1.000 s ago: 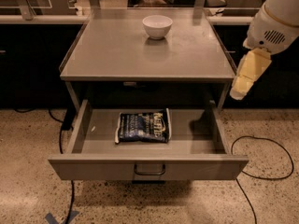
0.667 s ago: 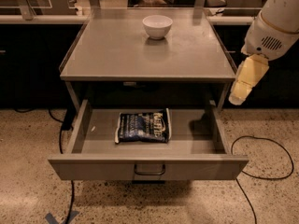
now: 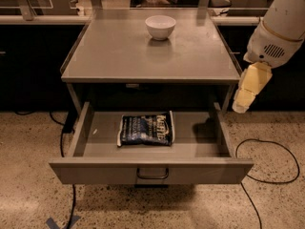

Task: Pick blue chip bag from top drawer and place on counter

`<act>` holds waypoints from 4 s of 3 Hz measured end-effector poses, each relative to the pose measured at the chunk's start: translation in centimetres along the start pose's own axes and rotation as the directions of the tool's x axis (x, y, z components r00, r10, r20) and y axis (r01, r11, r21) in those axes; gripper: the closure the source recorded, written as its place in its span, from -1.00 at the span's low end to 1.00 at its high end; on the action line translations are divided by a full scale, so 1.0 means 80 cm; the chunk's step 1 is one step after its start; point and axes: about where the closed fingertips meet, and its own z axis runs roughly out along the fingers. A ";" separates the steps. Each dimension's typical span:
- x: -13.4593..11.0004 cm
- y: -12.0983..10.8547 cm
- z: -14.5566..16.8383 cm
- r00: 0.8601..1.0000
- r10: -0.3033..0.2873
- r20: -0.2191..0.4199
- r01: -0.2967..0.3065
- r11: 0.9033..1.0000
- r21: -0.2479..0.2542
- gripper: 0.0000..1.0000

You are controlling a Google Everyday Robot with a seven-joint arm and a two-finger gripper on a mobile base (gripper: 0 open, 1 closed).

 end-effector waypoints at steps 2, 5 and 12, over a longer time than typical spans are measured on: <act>0.018 -0.017 0.024 0.997 0.058 0.042 -0.052 0.991 -0.122 -1.00; 0.002 -0.030 0.072 0.989 0.093 0.118 -0.060 0.966 -0.253 -1.00; -0.009 0.089 0.138 0.995 -0.040 0.087 0.038 0.999 0.023 -1.00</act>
Offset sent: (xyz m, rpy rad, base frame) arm -0.0021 -0.0242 -0.0413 0.1954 0.2647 -0.0180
